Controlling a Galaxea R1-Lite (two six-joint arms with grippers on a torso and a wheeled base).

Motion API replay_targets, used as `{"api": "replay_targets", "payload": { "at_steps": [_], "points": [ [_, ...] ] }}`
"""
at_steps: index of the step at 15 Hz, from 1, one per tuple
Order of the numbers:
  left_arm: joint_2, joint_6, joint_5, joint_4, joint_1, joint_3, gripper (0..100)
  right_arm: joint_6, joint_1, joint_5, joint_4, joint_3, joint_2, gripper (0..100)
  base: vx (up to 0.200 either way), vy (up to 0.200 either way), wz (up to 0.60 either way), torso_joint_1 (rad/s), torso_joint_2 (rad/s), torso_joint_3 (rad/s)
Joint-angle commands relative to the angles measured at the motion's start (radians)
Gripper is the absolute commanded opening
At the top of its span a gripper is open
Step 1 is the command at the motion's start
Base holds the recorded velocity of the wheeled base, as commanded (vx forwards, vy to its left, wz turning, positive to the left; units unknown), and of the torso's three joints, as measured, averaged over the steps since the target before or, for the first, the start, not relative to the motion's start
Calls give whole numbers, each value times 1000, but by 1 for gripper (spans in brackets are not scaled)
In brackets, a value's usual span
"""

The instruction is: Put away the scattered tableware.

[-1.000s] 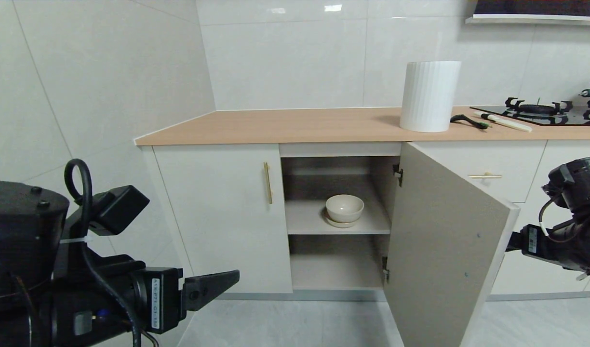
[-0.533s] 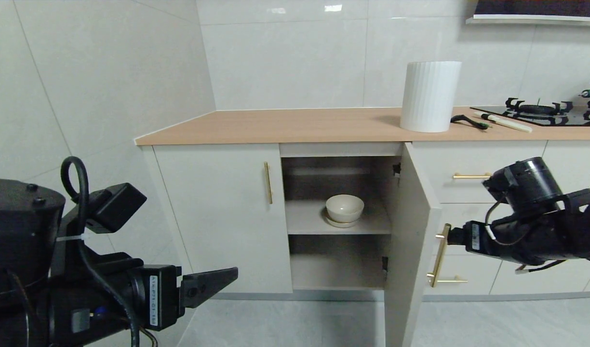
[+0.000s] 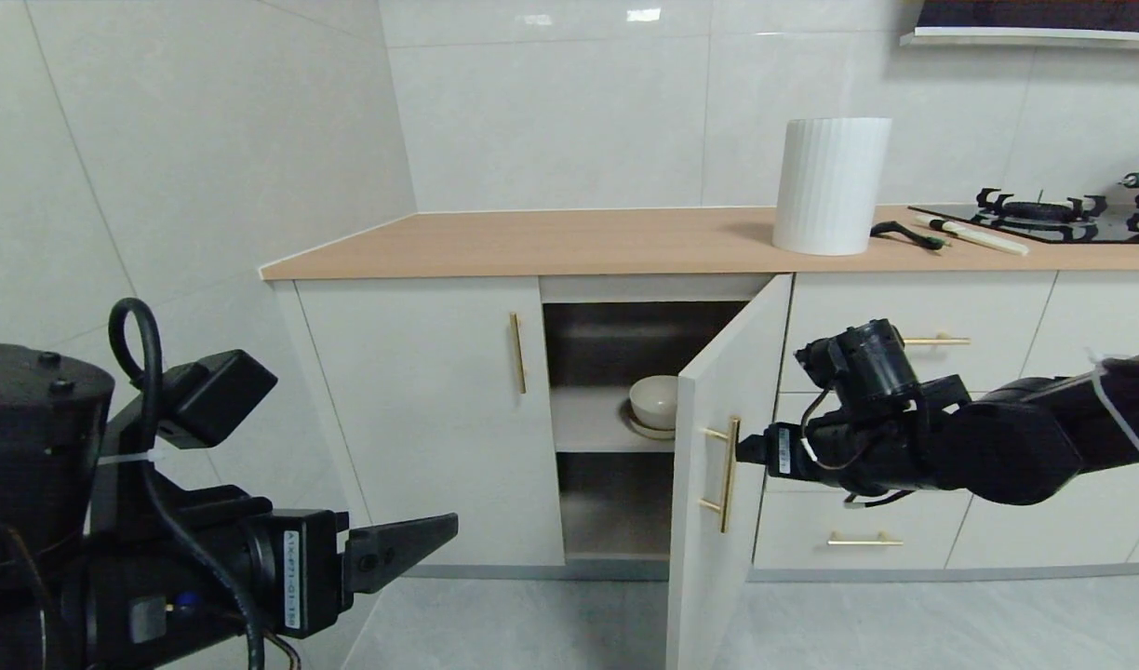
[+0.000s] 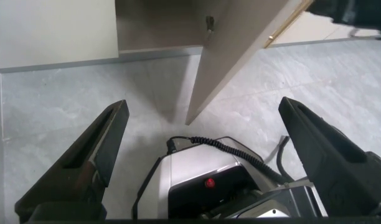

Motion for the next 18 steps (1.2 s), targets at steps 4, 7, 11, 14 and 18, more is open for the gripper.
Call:
{"api": "replay_targets", "payload": {
  "at_steps": [4,7,11,14,18],
  "points": [
    [7,0,1,0,0,1,100,26,13,-1,-117,-9,97,100,0,0,0,0,0,0],
    [13,0,4,0,0,1,100,37,17,-3,-155,-9,115,100,0,0,0,0,0,0],
    [11,3,7,0,0,2,100,52,23,-3,-193,-9,144,100,0,0,0,0,0,0],
    [10,6,5,3,0,4,100,83,45,-7,-221,-7,154,100,133,0,0,0,2,2],
    [8,6,5,3,0,2,100,103,76,-12,-222,-17,164,100,200,0,0,0,1,0]
  ]
}}
